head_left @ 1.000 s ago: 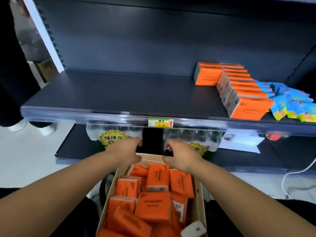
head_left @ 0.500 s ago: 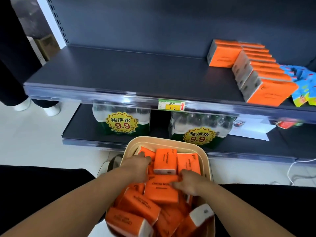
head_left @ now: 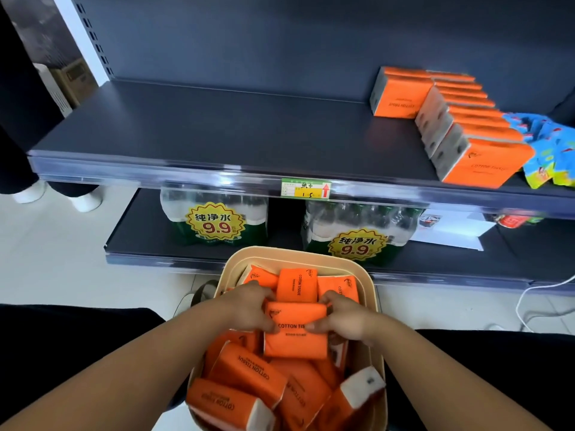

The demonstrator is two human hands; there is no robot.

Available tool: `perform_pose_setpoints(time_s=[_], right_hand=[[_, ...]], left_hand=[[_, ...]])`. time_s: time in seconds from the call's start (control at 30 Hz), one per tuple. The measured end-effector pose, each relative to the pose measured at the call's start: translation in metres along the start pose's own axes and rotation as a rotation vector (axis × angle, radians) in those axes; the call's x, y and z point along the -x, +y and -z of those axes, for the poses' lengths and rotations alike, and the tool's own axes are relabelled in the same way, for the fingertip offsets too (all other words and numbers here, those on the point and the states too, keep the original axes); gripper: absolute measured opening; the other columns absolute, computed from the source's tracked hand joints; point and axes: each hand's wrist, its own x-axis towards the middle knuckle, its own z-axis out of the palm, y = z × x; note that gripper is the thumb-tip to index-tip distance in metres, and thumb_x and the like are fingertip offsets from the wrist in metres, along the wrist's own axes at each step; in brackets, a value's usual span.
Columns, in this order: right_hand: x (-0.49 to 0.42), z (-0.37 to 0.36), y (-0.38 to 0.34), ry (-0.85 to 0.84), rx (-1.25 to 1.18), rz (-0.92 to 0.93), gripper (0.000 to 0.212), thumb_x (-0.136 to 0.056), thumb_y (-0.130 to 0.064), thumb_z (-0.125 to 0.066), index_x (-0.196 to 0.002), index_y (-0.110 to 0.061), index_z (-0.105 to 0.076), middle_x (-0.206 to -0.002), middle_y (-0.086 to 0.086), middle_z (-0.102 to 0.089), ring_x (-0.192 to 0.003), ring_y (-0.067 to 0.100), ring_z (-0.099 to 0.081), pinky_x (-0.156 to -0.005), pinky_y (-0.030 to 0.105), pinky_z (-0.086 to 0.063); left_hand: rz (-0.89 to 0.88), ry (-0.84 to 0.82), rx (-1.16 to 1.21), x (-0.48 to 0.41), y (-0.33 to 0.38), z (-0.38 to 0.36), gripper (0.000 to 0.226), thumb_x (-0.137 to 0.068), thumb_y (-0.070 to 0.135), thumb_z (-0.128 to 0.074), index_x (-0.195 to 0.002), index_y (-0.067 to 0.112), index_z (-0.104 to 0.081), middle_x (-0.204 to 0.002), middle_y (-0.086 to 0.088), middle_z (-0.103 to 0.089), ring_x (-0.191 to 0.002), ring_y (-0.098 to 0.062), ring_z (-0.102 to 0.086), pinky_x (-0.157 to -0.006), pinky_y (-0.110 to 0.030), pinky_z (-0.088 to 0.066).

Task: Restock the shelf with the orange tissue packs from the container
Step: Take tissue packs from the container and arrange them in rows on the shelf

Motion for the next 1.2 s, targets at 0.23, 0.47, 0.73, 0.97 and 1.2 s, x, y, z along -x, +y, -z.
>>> perform_pose_setpoints(time_s=[0.23,0.47,0.73,0.97,1.2], right_hand=[[0.003,0.010,-0.002,0.024,-0.135,0.094,0.066,-0.051,-0.040,-0.087,-0.104,-0.027,-0.050,-0.112,0.005,-0.065,-0.106,0.024,-0.063,-0.094,0.045,-0.053],[0.015,0.041,-0.024,-0.020,-0.085,0.234,0.044,-0.079,-0.007,-0.078,-0.111,-0.017,-0.049,-0.105,0.002,-0.062,-0.094,0.016,-0.061,-0.088,0.038,-0.053],[0.056,0.120,-0.069,0.105,-0.198,0.426,0.037,-0.079,0.003,-0.074,-0.108,-0.010,-0.056,-0.098,0.006,-0.063,-0.089,0.016,-0.064,-0.077,0.033,-0.056],[0.083,0.177,-0.097,0.195,-0.182,0.531,0.033,-0.083,-0.003,-0.073,-0.110,-0.011,-0.056,-0.098,0.002,-0.066,-0.088,0.018,-0.066,-0.073,0.033,-0.056],[0.063,0.159,-0.065,0.049,-0.059,0.384,0.031,-0.081,-0.005,-0.076,-0.103,-0.015,-0.057,-0.097,0.004,-0.064,-0.084,0.018,-0.065,-0.080,0.042,-0.056]], left_hand=[[-0.027,-0.008,0.309,0.001,0.000,0.009,0.046,-0.075,0.030,-0.081,-0.110,0.028,-0.052,-0.110,0.008,-0.057,-0.105,-0.014,-0.056,-0.093,-0.031,-0.048],[-0.159,0.100,0.422,0.003,0.007,0.044,0.040,-0.071,0.028,-0.083,-0.096,0.028,-0.052,-0.105,0.000,-0.058,-0.100,-0.023,-0.062,-0.090,-0.039,-0.053],[-0.347,0.236,0.535,0.017,0.067,0.120,0.036,-0.078,0.020,-0.080,-0.106,0.017,-0.057,-0.107,-0.007,-0.066,-0.093,-0.020,-0.068,-0.083,-0.037,-0.058],[-0.415,0.283,0.533,0.000,0.108,0.175,0.043,-0.073,0.028,-0.084,-0.109,0.023,-0.060,-0.112,-0.004,-0.066,-0.095,-0.018,-0.070,-0.088,-0.039,-0.056],[-0.197,-0.131,0.308,-0.003,0.053,0.142,0.054,-0.070,0.043,-0.081,-0.117,0.033,-0.056,-0.111,0.009,-0.068,-0.102,-0.011,-0.066,-0.091,-0.035,-0.053]])
